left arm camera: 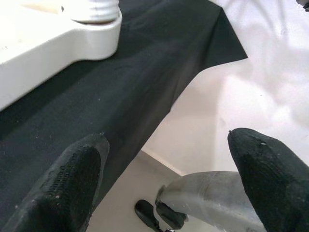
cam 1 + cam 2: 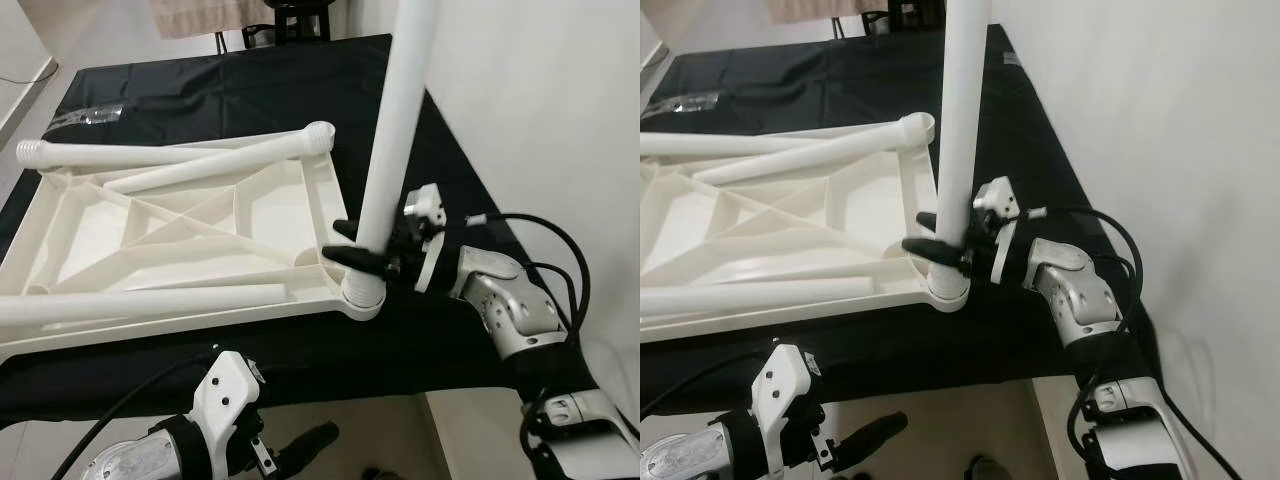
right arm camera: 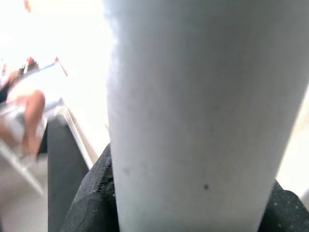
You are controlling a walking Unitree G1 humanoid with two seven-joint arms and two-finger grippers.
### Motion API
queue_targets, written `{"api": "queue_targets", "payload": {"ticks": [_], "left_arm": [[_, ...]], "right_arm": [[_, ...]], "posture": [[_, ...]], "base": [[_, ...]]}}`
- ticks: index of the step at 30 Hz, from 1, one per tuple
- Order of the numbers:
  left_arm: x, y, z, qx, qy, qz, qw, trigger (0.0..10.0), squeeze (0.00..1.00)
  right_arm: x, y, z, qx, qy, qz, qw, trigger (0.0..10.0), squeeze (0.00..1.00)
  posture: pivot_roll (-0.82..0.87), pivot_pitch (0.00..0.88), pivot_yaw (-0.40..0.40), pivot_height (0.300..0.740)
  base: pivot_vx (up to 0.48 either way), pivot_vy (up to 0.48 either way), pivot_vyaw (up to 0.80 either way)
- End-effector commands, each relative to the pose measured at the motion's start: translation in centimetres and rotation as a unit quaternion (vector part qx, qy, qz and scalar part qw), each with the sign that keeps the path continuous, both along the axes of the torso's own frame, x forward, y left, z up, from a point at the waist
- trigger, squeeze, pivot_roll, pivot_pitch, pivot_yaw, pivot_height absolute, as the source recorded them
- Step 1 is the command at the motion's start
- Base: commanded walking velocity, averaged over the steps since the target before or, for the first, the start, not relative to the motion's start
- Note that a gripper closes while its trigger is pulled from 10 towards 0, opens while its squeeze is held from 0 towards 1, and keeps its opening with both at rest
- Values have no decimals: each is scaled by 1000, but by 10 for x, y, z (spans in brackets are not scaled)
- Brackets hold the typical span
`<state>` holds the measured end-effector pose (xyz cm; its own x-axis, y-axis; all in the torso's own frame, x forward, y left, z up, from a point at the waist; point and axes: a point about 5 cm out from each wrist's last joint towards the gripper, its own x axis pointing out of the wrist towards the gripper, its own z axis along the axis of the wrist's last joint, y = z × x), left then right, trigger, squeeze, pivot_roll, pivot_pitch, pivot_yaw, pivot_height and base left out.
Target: Building children table
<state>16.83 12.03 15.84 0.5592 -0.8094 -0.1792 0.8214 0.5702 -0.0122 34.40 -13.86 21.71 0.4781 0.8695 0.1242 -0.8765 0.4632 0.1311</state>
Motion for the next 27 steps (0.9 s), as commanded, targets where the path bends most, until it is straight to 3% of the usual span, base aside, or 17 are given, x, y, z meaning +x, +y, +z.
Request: {"api": "queue_targets", "payload": {"ticks": [1, 4, 7, 10, 16, 21, 23, 27], "left_arm": [[-3, 0, 0, 5, 5, -2, 1000, 10000, 0], [-3, 0, 0, 4, 5, -2, 1000, 10000, 0], [-2, 0, 0, 4, 5, -2, 1000, 10000, 0], [-2, 0, 0, 4, 5, -2, 1000, 10000, 0], [-2, 1, 0, 5, 3, 0, 1000, 10000, 0], [-2, 1, 0, 6, 4, 0, 1000, 10000, 0], [-3, 1, 0, 6, 5, -1, 1000, 10000, 0], [-3, 1, -1, 6, 6, -3, 1000, 10000, 0]], "right_arm": [[2, 6, 4, 37, 17, -6, 999, 10000, 0], [4, 9, 8, 52, 22, -19, 998, 10000, 0], [1, 22, 11, 44, -20, -32, 998, 10000, 0], [-2, 26, 16, 51, -31, -29, 998, 10000, 0], [-20, 24, 7, -32, -133, 8, 991, 10000, 0], [-19, 19, 3, -65, -160, -15, 985, 10000, 0], [-16, 14, -5, -107, -185, -50, 976, 10000, 0], [-10, 8, -10, -141, -201, -92, 965, 10000, 0]], "posture": [[-12, 281, 14, 740], [-13, 280, 12, 740], [-12, 282, 13, 740], [-12, 282, 13, 740], [-8, 280, 10, 740], [-11, 278, 12, 740], [-13, 276, 18, 740], [-13, 274, 18, 740]], "base": [[0, 0, 0], [0, 0, 0], [0, 0, 0], [0, 0, 0], [0, 0, 0], [0, 0, 0], [0, 0, 0], [0, 0, 0]]}}
